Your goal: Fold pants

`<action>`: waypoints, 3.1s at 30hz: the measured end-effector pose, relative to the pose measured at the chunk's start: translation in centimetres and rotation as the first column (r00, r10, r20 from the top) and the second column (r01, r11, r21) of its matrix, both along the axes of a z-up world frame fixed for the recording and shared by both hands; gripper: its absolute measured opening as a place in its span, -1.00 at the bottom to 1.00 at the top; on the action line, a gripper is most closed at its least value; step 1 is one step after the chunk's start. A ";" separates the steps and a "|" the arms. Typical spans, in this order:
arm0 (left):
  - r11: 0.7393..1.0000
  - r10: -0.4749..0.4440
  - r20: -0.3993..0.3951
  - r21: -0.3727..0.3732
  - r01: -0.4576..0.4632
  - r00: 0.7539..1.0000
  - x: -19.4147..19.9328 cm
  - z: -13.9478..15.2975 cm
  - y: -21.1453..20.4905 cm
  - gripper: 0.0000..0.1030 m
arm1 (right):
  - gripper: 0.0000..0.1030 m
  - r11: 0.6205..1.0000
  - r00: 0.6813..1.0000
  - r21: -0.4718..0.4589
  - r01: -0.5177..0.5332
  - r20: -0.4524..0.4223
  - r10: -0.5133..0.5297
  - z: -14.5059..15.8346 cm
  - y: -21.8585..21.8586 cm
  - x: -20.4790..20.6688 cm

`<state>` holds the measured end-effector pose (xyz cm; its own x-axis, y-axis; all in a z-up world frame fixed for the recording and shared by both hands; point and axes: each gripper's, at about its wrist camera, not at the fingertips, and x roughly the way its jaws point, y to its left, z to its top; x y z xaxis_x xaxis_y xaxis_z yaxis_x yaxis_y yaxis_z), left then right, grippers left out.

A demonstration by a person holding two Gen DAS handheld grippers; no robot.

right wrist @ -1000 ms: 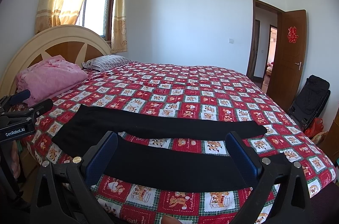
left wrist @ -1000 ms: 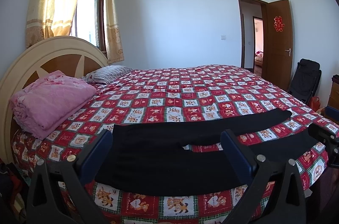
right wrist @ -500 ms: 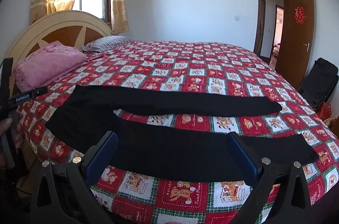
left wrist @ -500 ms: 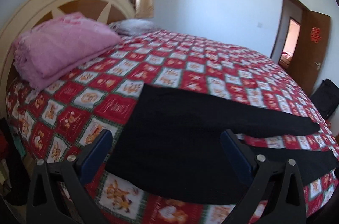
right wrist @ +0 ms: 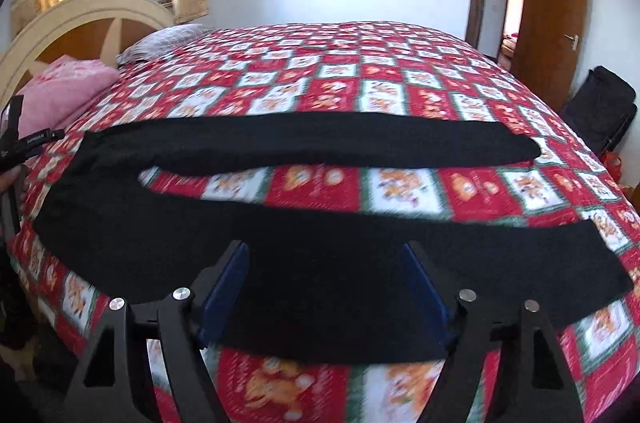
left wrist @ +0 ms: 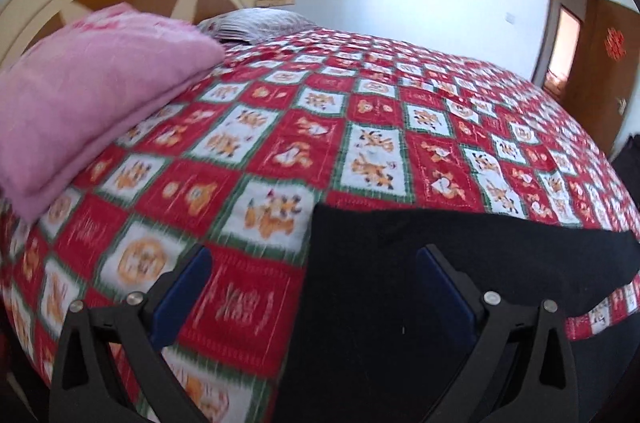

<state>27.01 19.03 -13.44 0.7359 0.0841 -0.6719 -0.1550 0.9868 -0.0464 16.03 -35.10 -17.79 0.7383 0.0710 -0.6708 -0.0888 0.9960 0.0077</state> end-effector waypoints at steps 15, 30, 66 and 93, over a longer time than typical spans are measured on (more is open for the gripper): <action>0.983 -0.172 -0.144 -0.095 0.159 0.975 7.1 -4.9 1.6 0.32 | 0.08 0.994 0.994 -0.006 0.107 -0.020 -0.107 2.7 -8.2 8.7; 0.967 -0.249 -0.168 -0.096 0.236 0.954 8.3 -5.7 1.2 -0.08 | -0.14 0.955 0.950 0.018 0.295 -0.112 -0.291 1.2 -18.6 15.6; 0.942 -0.325 -0.068 -0.116 0.316 0.943 8.1 -4.1 0.7 -0.74 | -0.91 0.957 0.937 0.078 0.281 -0.238 -0.256 -3.9 -27.9 30.4; 0.890 -0.366 0.261 -0.181 0.417 0.893 -0.7 2.6 2.5 -0.77 | -0.92 0.971 0.965 0.157 0.178 0.165 -0.203 5.9 -28.0 12.1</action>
